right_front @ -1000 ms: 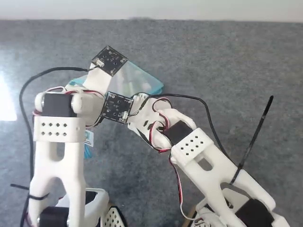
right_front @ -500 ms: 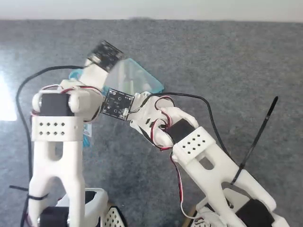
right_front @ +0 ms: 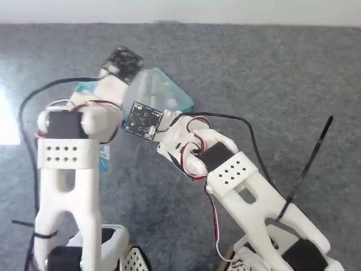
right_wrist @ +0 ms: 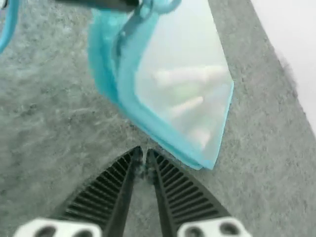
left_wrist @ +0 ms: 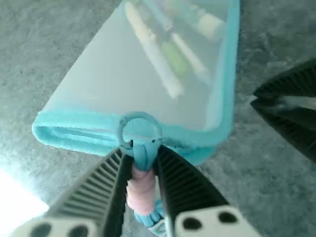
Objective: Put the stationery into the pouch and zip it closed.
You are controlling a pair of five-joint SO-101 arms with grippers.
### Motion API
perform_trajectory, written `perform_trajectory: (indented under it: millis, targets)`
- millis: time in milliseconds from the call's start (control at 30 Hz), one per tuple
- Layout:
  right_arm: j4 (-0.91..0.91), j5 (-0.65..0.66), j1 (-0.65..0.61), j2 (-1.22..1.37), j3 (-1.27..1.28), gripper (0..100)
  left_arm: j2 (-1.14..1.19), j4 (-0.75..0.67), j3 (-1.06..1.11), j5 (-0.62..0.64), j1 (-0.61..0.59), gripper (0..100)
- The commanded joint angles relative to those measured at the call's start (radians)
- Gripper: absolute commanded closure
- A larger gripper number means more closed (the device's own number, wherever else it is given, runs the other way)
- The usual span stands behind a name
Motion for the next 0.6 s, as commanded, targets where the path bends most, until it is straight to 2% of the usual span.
perform_trajectory:
  millis: [0,100,200,233,300,400,567]
  targets:
    - [0.058,-0.115,0.047,-0.173,-0.014,92.0,-0.005,0.150,-0.203,-0.014,0.118,99]
    - [0.065,-0.198,0.142,-0.311,0.017,85.0,-0.005,0.236,-0.306,0.037,0.210,99]
    - [0.156,-0.244,0.251,-0.484,0.077,81.8,-0.015,0.236,-0.341,0.109,0.282,99]
    - [0.202,-0.264,0.249,-0.529,0.097,82.2,-0.014,0.236,-0.344,0.133,0.302,99]
    - [0.232,-0.270,0.168,-0.602,0.146,82.0,-0.014,0.236,-0.344,0.183,0.348,99]
    - [0.225,-0.173,0.068,-0.633,0.178,78.5,-0.017,0.236,-0.352,0.224,0.428,99]
    - [0.194,-0.140,0.062,-0.633,0.186,73.3,-0.017,0.238,-0.360,0.241,0.439,99]
